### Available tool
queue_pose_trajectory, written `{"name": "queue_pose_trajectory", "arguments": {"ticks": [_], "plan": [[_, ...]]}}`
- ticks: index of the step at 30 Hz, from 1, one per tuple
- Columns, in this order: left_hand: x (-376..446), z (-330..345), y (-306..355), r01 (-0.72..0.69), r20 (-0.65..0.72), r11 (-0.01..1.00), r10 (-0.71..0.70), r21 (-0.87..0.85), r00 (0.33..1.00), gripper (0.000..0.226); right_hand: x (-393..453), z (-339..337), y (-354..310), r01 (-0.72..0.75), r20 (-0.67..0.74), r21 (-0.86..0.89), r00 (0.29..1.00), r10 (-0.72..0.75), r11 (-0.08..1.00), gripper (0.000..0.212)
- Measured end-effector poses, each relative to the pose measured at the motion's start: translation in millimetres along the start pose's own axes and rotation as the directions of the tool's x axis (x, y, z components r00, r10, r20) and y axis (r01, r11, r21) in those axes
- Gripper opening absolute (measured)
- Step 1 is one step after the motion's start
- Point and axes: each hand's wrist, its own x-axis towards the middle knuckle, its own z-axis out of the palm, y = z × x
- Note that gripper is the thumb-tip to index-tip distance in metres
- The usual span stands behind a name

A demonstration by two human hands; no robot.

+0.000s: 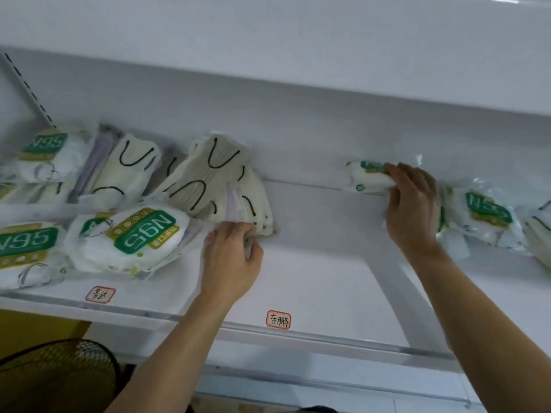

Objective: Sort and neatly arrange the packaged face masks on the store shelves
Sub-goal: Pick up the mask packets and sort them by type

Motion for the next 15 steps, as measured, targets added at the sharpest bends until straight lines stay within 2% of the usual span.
{"name": "queue_pose_trajectory", "arguments": {"ticks": [1, 2, 3, 4, 5, 6, 7, 8, 9, 10, 11, 12, 13, 14, 15], "plan": [[0, 1, 0, -0.003, 0.012, 0.999, 0.002, 0.032, 1.000, 0.033, 3, -6, 10, 0.008, 0.127, -0.123, 0.992, 0.008, 0.992, 0.045], [0, 2, 0, -0.008, 0.018, 0.998, 0.007, 0.068, 1.000, 0.030, 6, -10, 16, 0.047, 0.328, -0.244, 0.944, 0.037, 0.969, 0.050], [0, 2, -1, -0.020, 0.021, 0.994, 0.018, 0.103, 1.000, 0.028, 6, -12, 18, 0.106, 0.532, -0.346, 0.840, 0.102, 0.932, 0.057], [0, 3, 0, -0.029, 0.027, 0.990, 0.025, 0.139, 0.999, 0.028, 5, -10, 18, 0.159, 0.664, -0.405, 0.728, 0.169, 0.900, 0.062], [0, 2, 1, -0.033, 0.042, 0.986, 0.027, 0.165, 0.999, 0.030, 4, -10, 14, 0.165, 0.722, -0.424, 0.655, 0.223, 0.890, 0.063], [0, 2, 2, -0.035, 0.063, 0.985, 0.024, 0.169, 0.998, 0.031, 5, -11, 4, 0.134, 0.721, -0.431, 0.646, 0.251, 0.893, 0.062], [0, 1, 2, -0.036, 0.074, 0.989, 0.026, 0.142, 0.997, 0.031, 6, -13, -9, 0.084, 0.679, -0.406, 0.694, 0.239, 0.910, 0.061], [0, -1, 3, -0.025, 0.068, 0.997, 0.020, 0.074, 0.997, 0.029, 6, -13, -27, 0.029, 0.598, -0.330, 0.780, 0.185, 0.944, 0.058], [0, -4, 3, 0.002, 0.046, 0.999, 0.000, -0.035, 0.999, 0.025, 4, -11, -50, -0.012, 0.490, -0.200, 0.865, 0.111, 0.980, 0.054], [-2, -9, 5, 0.047, 0.021, 0.985, -0.044, -0.168, 0.999, 0.020, 0, -4, -74, -0.062, 0.424, -0.031, 0.903, 0.069, 0.998, 0.049], [-5, -14, 6, 0.103, 0.003, 0.953, -0.107, -0.286, 0.994, 0.020, -3, 3, -102, -0.134, 0.436, 0.131, 0.898, 0.065, 0.982, 0.043], [-8, -20, 5, 0.159, -0.011, 0.914, -0.175, -0.374, 0.984, 0.027, -7, 14, -131, -0.252, 0.530, 0.222, 0.842, 0.100, 0.942, 0.039], [-12, -25, 3, 0.196, -0.026, 0.882, -0.229, -0.428, 0.973, 0.034, -10, 26, -159, -0.374, 0.656, 0.230, 0.741, 0.141, 0.898, 0.043], [-17, -29, 1, 0.214, -0.043, 0.865, -0.261, -0.455, 0.964, 0.039, -13, 38, -182, -0.448, 0.750, 0.183, 0.640, 0.170, 0.875, 0.053], [-21, -32, -2, 0.217, -0.057, 0.855, -0.275, -0.471, 0.960, 0.043, -14, 49, -202, -0.469, 0.797, 0.120, 0.571, 0.197, 0.875, 0.062]]}}
